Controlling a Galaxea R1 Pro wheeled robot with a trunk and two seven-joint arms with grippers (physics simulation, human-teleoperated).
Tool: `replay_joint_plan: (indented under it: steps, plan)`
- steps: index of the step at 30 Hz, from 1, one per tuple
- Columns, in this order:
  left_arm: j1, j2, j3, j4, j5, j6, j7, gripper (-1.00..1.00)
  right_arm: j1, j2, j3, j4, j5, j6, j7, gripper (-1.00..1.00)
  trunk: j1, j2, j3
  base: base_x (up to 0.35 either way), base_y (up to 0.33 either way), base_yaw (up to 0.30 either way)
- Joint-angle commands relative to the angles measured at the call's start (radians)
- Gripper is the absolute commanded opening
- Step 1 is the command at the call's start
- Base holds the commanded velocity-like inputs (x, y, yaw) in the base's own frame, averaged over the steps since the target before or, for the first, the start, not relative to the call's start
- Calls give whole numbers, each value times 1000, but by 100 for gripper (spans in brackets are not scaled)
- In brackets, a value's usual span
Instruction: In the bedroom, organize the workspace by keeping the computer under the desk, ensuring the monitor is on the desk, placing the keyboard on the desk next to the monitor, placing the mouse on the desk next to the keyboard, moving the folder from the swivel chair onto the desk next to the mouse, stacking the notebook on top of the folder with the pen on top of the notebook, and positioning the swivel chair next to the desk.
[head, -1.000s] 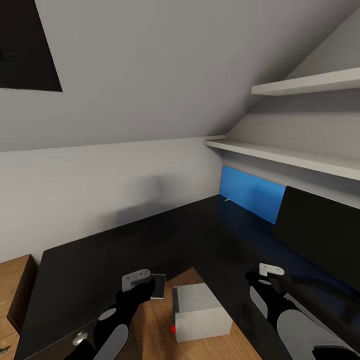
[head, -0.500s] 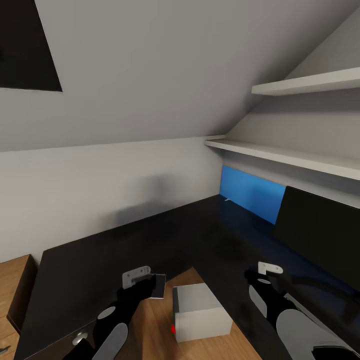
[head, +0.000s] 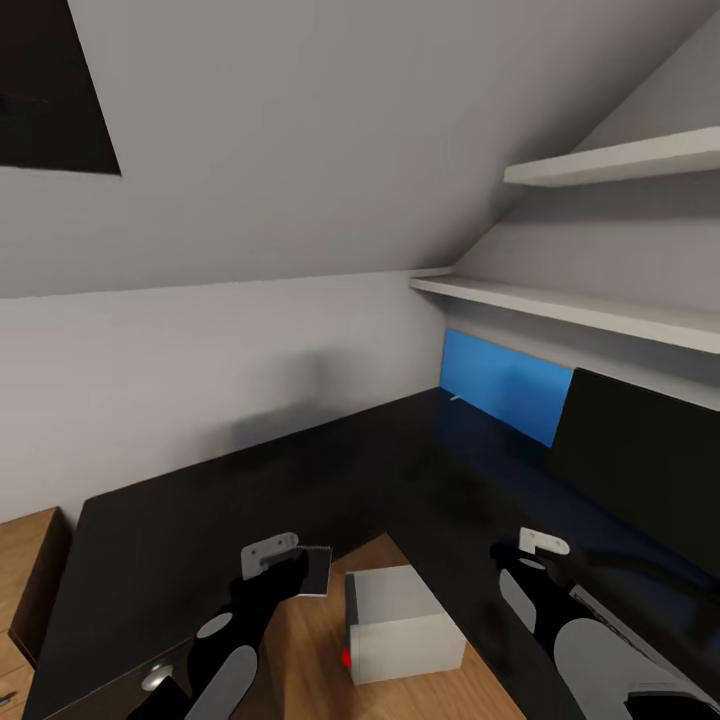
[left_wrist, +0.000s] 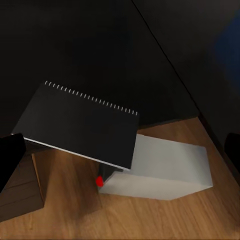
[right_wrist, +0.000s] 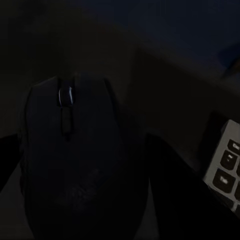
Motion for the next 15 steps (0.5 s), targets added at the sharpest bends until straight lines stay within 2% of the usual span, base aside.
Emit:
replay_joint_plan:
  steps: [1, 7, 15]
  plan:
    - [-2, 1, -2, -2, 4, 3, 7, 100, 0, 0, 3, -2, -6, 5, -5, -100, 4, -9, -5, 0, 0, 0]
    - [-2, 0, -2, -2, 4, 3, 8, 100, 0, 1, 3, -1, -8, 7, -5, -100, 27, -51, -24, 0, 0, 0]
    - [-1, 1, -2, -2, 4, 3, 8, 100, 0, -1, 3, -3, -8, 49, -4, -100, 58, -107, -49, 0, 0, 0]
